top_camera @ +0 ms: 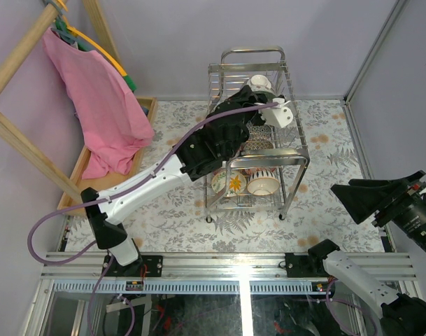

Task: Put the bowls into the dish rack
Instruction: Turn the bowl upside down on the dish rack.

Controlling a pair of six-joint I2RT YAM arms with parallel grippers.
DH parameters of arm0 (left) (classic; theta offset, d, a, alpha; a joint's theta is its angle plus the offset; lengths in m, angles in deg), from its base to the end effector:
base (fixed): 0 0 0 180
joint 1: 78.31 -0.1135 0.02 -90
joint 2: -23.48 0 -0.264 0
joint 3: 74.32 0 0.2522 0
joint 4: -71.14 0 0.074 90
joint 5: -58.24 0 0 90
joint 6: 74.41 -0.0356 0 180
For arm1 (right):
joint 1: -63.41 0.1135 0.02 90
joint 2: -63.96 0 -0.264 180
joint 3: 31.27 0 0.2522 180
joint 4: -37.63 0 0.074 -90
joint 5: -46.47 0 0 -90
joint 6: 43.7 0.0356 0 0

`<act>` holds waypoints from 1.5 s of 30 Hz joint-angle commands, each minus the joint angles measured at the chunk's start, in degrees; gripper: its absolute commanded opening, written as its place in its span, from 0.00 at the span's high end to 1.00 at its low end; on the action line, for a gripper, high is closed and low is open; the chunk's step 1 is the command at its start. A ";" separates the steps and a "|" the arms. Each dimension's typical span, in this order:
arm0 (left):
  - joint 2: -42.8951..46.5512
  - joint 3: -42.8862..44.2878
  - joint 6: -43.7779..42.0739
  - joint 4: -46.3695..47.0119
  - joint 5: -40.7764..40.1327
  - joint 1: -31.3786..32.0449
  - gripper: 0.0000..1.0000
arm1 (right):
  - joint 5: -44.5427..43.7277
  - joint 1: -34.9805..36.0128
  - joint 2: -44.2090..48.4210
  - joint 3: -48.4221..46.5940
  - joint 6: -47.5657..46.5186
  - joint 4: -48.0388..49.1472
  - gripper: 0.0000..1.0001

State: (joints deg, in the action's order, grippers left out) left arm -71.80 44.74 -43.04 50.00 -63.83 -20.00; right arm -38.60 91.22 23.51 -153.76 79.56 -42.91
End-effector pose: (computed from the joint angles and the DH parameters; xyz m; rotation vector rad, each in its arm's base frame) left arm 0.2153 -0.3127 0.4829 1.0298 1.1550 0.4302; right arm -0.0337 -0.0143 0.5374 0.0055 1.6170 0.9024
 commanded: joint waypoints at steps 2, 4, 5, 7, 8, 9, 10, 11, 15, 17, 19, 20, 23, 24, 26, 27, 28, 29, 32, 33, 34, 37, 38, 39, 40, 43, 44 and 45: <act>-0.46 0.09 -6.47 3.62 -0.06 -0.86 1.00 | -0.88 0.59 -0.51 0.10 -1.07 2.69 0.17; -0.96 -0.25 -7.75 5.01 -0.69 -0.96 1.00 | -1.09 0.61 -0.59 0.14 -1.33 2.60 0.17; -1.19 -0.60 -8.50 5.89 -1.12 -0.92 1.00 | -1.16 0.61 -0.62 0.13 -1.40 2.61 0.17; -1.37 -1.06 -9.32 6.28 -1.27 -0.84 1.00 | -1.35 0.71 -0.63 0.09 -1.70 2.61 0.17; -1.40 -1.53 -9.54 6.34 -1.46 -0.70 1.00 | -1.51 0.75 -0.60 0.08 -1.77 2.55 0.17; -1.40 -2.03 -10.14 6.58 -1.65 -0.60 1.00 | -1.62 0.78 -0.64 0.04 -1.79 2.46 0.17; -1.35 -2.87 -10.94 7.14 -2.07 -0.36 1.00 | -1.71 0.78 -0.60 -0.02 -1.87 2.50 0.17; -1.20 -3.90 -12.03 7.69 -2.56 -0.17 1.00 | -1.80 0.86 -0.63 -0.04 -2.06 2.51 0.17; -0.64 -8.29 -16.02 10.67 -4.45 0.45 1.00 | -2.01 1.03 -0.65 -0.07 -2.18 2.44 0.16; -0.19 -9.59 -17.14 11.52 -5.02 0.87 1.00 | -2.09 1.10 -0.55 -0.05 -2.14 2.38 0.16; 0.24 -10.49 -17.58 11.83 -5.13 1.29 1.00 | -2.16 1.15 -0.44 -0.02 -2.12 2.42 0.16; 0.47 -11.01 -17.94 12.23 -5.17 1.48 1.00 | -2.15 1.23 -0.50 -0.05 -2.14 2.38 0.16; 1.26 -12.09 -18.97 12.99 -5.77 2.50 1.00 | -2.35 1.33 -0.43 -0.10 -2.14 2.32 0.16; 1.39 -12.32 -19.34 13.36 -6.00 2.76 1.00 | -2.38 1.36 -0.42 -0.18 -2.16 2.26 0.16; 1.60 -12.48 -19.35 13.61 -6.36 3.15 1.00 | -2.42 1.40 -0.29 -0.18 -2.10 2.23 0.16; 1.83 -12.53 -19.29 13.58 -6.34 3.30 1.00 | -2.46 1.41 -0.21 -0.25 -2.06 2.11 0.16; 1.92 -12.49 -19.08 13.54 -6.27 3.42 1.00 | -2.47 1.45 -0.18 -0.26 -1.99 2.10 0.16; 2.11 -12.36 -18.69 13.35 -6.11 3.61 1.00 | -2.53 1.53 -0.03 -0.15 -1.97 2.10 0.16; 2.49 -11.12 -16.52 10.58 -4.95 3.80 0.99 | -2.69 1.59 0.15 -0.02 -1.88 1.92 0.16; 2.53 -10.45 -15.64 9.30 -4.52 3.84 0.99 | -2.73 1.57 0.24 0.09 -1.82 1.96 0.16; 2.55 -9.67 -14.56 7.88 -4.04 3.89 0.98 | -2.80 1.58 0.34 0.17 -1.79 1.90 0.16; 2.73 -6.24 -10.19 2.01 -1.90 3.90 0.95 | -2.78 1.64 0.51 0.33 -1.69 1.85 0.16; 2.67 -5.46 -9.14 0.43 -1.32 3.90 0.94 | -2.84 1.64 0.58 0.29 -1.62 1.90 0.16; 2.73 -4.81 -8.27 -0.74 -0.85 3.99 0.94 | -2.90 1.71 0.63 0.39 -1.55 1.92 0.16; 2.79 -4.48 -7.51 -1.81 -0.57 4.06 0.94 | -2.83 1.64 0.71 0.53 -1.45 1.99 0.16; 3.08 -3.31 -5.52 -4.17 0.11 4.48 0.94 | -2.70 1.65 0.83 0.66 -1.22 2.01 0.16; 3.15 -2.69 -4.66 -5.16 0.50 4.62 0.94 | -2.73 1.71 0.83 0.72 -1.12 2.05 0.16; 3.15 -2.07 -3.85 -6.18 0.76 4.75 0.94 | -2.73 1.64 0.93 0.72 -1.14 2.08 0.16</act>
State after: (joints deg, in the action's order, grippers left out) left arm -70.29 38.59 -48.94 52.41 -65.17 -16.84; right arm -41.09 92.29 24.19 -153.13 78.31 -42.89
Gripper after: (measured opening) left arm 0.067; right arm 0.837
